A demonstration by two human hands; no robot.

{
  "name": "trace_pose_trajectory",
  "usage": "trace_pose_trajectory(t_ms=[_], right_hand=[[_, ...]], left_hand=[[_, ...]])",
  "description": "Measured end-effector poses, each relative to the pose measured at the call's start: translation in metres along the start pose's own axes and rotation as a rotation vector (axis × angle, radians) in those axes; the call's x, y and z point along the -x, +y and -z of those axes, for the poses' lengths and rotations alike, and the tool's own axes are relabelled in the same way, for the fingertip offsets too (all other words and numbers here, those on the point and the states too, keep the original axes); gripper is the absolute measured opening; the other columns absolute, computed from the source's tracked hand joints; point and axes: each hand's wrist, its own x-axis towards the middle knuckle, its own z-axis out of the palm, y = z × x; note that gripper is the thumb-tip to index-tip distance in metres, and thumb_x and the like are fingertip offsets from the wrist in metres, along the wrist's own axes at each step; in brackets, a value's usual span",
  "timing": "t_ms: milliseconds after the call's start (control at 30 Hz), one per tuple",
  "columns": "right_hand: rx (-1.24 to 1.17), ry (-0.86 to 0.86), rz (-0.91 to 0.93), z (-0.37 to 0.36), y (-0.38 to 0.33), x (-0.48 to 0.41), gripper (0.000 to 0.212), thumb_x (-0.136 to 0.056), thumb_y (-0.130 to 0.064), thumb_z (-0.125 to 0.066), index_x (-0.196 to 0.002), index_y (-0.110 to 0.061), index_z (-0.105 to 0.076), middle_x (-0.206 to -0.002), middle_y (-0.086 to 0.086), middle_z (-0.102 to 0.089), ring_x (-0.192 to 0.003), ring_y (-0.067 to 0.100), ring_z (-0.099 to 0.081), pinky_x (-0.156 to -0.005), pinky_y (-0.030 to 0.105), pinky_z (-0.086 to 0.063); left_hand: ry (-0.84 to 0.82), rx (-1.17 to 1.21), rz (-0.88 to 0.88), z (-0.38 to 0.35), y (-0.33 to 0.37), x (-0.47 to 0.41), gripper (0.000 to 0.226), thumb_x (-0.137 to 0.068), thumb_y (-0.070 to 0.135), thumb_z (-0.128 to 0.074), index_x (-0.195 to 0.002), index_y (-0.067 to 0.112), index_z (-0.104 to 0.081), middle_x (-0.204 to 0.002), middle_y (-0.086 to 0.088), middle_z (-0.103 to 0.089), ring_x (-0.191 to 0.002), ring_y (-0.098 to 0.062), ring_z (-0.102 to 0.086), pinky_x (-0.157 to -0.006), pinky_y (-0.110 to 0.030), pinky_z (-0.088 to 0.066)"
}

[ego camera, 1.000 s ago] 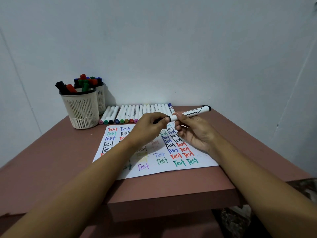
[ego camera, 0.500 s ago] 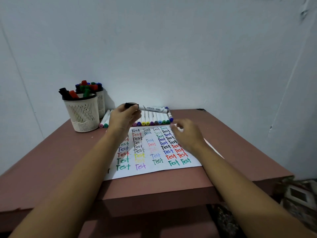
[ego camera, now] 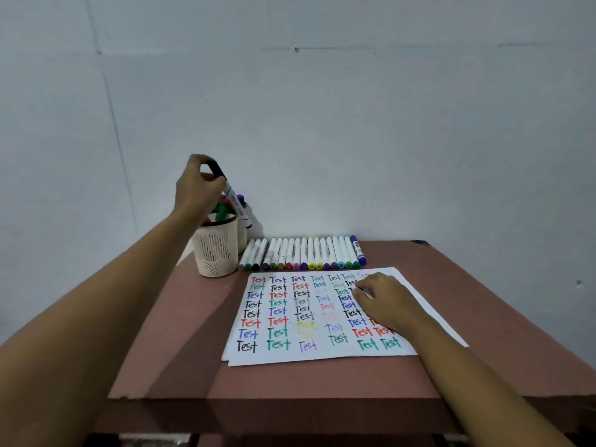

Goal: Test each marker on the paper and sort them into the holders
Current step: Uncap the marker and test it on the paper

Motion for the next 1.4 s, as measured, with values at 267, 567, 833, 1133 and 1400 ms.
trace_pose_trajectory(t_ms=[267, 567, 833, 1133, 1400], right_hand=[[-0.008, 0.009, 0.013, 0.000, -0.007, -0.002, 0.040, -0.096, -0.039, -0.045, -0.128, -0.019, -0.059, -0.132, 0.002, -0.056, -0.121, 0.018, -0.050, -0.100, 0.032, -0.041], [-0.004, 0.020, 0.011, 0.004, -0.010, -0.002, 0.039, -0.097, -0.038, -0.045, -0.129, -0.019, -0.059, -0.134, 0.001, -0.055, -0.122, 0.018, -0.049, -0.101, 0.031, -0.041], [-0.006, 0.020, 0.002, 0.006, -0.015, -0.002, 0.038, -0.096, -0.036, -0.046, -0.128, -0.018, -0.059, -0.133, 0.003, -0.056, -0.120, 0.019, -0.051, -0.100, 0.033, -0.043], [0.116, -0.047, 0.002, 0.009, -0.014, -0.006, 0.033, -0.096, -0.037, -0.043, -0.122, -0.022, -0.057, -0.126, 0.001, -0.055, -0.115, 0.019, -0.050, -0.095, 0.036, -0.044], [-0.131, 0.067, -0.170, 0.022, -0.013, -0.067, 0.023, -0.095, -0.016, -0.046, -0.074, -0.013, -0.054, -0.069, 0.002, -0.055, -0.061, 0.014, -0.051, -0.050, 0.025, -0.035]], left_hand=[[0.026, -0.330, -0.125, 0.029, -0.005, -0.020, 0.032, -0.089, 0.006, -0.050, -0.119, 0.011, -0.040, -0.091, -0.012, -0.059, -0.074, -0.027, -0.055, -0.063, -0.036, -0.048], [-0.205, -0.816, -0.213, 0.013, -0.047, -0.008, 0.028, -0.091, 0.017, -0.051, -0.117, 0.006, -0.052, -0.112, -0.018, -0.057, -0.096, -0.033, -0.054, -0.078, -0.041, -0.049], [-0.176, -0.565, -0.541, -0.041, -0.025, 0.044, 0.026, -0.090, 0.011, -0.054, -0.114, 0.003, -0.058, -0.115, -0.016, -0.057, -0.110, -0.031, -0.051, -0.087, -0.038, -0.045], [-0.708, -0.553, -0.151, -0.112, -0.056, 0.110, 0.036, -0.096, 0.029, -0.042, -0.126, 0.012, -0.053, -0.130, -0.012, -0.048, -0.118, -0.025, -0.045, -0.094, -0.029, -0.036], [-0.716, -0.576, -0.186, -0.114, -0.062, 0.114, 0.035, -0.097, 0.032, -0.041, -0.127, 0.017, -0.052, -0.131, -0.010, -0.044, -0.121, -0.024, -0.042, -0.099, -0.032, -0.035]])
